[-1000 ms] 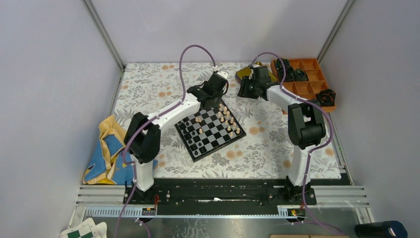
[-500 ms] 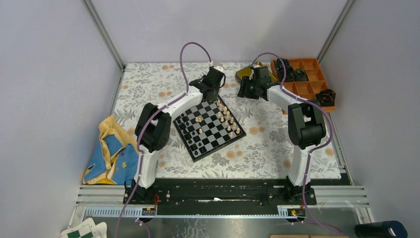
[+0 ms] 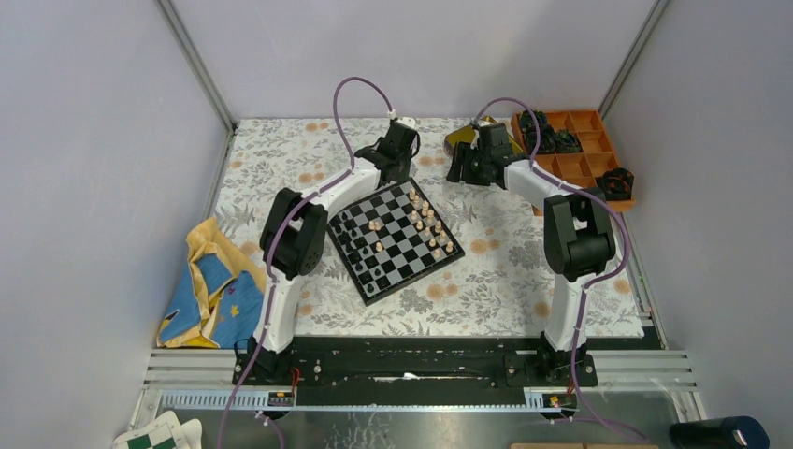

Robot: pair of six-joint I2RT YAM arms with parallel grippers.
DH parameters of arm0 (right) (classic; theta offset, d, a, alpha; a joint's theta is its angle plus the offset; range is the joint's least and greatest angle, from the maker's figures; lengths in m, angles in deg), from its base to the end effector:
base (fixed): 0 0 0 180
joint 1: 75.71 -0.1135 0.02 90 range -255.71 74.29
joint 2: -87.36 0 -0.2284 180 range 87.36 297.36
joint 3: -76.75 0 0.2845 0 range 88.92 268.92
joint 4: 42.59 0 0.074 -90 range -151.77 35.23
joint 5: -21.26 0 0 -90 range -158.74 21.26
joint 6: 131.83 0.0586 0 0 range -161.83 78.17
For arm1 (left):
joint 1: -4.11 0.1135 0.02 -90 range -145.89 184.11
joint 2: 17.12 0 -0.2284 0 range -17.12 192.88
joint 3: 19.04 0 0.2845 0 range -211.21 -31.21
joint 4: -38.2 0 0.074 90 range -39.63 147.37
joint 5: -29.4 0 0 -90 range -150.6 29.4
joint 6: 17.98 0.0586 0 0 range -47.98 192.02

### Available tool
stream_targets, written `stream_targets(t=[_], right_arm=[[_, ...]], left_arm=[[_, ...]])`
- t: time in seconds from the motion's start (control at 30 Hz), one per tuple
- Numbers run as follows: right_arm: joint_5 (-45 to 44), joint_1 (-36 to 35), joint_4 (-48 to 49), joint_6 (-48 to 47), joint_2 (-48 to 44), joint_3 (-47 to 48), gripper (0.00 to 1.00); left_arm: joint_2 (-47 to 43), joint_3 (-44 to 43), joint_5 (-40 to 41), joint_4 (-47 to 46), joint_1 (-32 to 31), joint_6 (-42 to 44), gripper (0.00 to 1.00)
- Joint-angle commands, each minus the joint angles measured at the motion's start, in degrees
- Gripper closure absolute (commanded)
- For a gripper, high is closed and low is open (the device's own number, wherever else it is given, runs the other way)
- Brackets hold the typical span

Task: Set up the chess pieces on the board
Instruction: Place the chess piece on the chessboard.

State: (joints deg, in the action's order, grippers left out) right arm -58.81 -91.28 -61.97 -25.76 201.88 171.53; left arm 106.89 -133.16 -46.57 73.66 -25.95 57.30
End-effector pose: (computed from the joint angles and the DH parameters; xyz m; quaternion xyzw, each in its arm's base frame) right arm 0.4643 0.1399 0.1421 -0.0333 0.8998 0.1919 0.3904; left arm 0.4572 -0.2482 0.1609 0.0766 0.9161 -0.0392 0.3916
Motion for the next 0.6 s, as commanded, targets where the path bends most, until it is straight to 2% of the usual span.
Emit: stream_targets(t=[0.0, 0.13, 0.23, 0.27, 0.3, 0.57], right_arm=[[-0.8, 0.5, -0.1, -1.0, -0.9, 3.3, 0.32], [-0.8, 0.5, -0.3, -1.0, -0.3, 4.1, 0.22], [-0.7, 0.5, -0.3, -1.0, 0.2, 4.5, 0.2], [-0.6, 0.5, -0.3, -1.1, 0.4, 4.7, 0.06], [-0.5, 0.5, -0.3, -1.0, 0.6, 4.9, 0.01], [-0.5, 0.6, 0.2, -0.8, 1.3, 5.4, 0.0]], left_arm=[[1.9, -3.0, -2.1, -3.9, 0.9, -1.5, 1.0], [3.4, -4.2, -3.5, -3.9, 0.9, -1.7, 1.0], [3.8, -4.6, -3.8, -4.0, 0.9, -1.7, 1.0], [3.9, -4.6, -3.8, -3.9, 0.9, -1.6, 1.0], [3.9, -4.7, -3.9, -3.9, 0.9, -1.6, 1.0], [4.2, -4.0, -4.9, -3.9, 0.9, -2.0, 1.0]])
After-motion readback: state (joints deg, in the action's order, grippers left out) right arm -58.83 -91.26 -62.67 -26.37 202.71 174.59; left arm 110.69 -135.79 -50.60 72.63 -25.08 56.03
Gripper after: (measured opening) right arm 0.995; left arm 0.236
